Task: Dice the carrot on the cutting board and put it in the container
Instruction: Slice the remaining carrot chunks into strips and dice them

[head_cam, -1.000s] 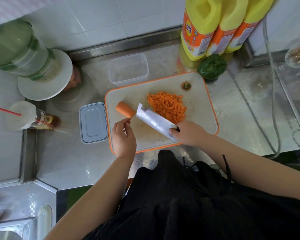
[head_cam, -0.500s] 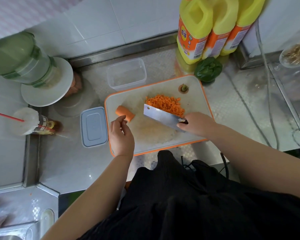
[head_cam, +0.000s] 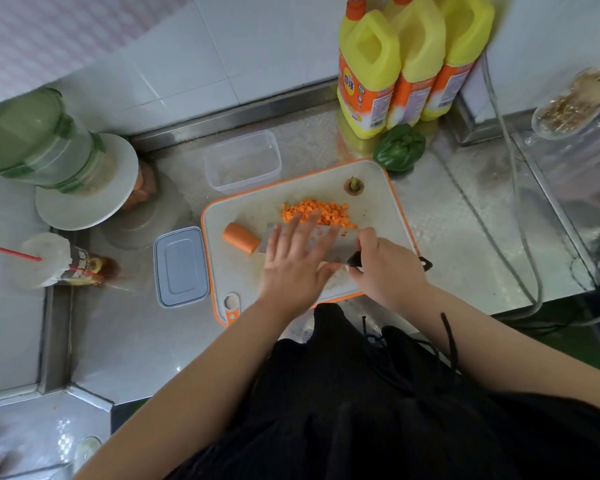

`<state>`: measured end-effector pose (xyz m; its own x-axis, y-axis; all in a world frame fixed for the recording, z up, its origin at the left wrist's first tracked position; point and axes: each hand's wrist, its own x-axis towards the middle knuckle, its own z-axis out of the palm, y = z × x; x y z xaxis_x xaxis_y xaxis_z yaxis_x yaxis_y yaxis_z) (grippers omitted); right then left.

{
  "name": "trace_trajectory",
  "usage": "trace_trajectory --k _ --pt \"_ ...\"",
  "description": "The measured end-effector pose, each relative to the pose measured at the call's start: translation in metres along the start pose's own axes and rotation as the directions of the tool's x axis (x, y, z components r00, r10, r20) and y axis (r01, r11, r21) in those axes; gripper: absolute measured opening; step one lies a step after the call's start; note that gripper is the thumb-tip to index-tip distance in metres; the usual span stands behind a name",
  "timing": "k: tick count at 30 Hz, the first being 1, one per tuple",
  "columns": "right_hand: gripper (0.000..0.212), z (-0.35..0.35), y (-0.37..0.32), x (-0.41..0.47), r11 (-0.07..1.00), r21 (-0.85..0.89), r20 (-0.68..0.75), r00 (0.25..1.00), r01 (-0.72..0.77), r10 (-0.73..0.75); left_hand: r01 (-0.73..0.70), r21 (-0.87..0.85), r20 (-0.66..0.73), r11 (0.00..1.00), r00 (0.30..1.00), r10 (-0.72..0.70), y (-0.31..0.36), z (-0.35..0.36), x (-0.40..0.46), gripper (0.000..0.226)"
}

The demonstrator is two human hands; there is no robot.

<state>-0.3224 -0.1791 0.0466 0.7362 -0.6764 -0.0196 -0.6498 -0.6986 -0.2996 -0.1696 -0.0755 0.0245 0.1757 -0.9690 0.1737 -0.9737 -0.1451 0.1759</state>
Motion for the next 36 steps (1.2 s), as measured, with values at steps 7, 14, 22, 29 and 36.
trace_trajectory --k 7,14,22,29,36 --pt "0.060 0.002 0.003 -0.001 0.991 -0.076 -0.208 0.971 0.107 -0.121 -0.092 0.073 0.227 0.993 0.971 0.073 0.012 0.015 0.018 0.053" --pt "0.067 0.001 0.011 0.001 0.991 -0.127 -0.316 0.945 0.041 -0.080 0.071 0.094 0.309 0.993 0.946 -0.097 0.018 0.008 0.033 0.061" --pt "0.058 -0.001 0.028 -0.008 0.995 -0.100 -0.312 0.950 -0.022 -0.011 0.256 0.110 0.365 0.960 0.888 -0.279 -0.004 0.003 0.039 0.055" --pt "0.042 0.000 0.050 -0.017 0.988 -0.029 -0.269 0.953 -0.154 0.141 0.457 0.061 0.410 0.888 0.799 -0.439 -0.032 0.011 0.042 0.055" --pt "0.027 -0.007 0.052 -0.013 0.939 0.096 -0.165 0.925 -0.331 0.343 0.471 -0.319 0.127 0.823 0.881 -0.455 -0.025 0.004 0.051 0.038"
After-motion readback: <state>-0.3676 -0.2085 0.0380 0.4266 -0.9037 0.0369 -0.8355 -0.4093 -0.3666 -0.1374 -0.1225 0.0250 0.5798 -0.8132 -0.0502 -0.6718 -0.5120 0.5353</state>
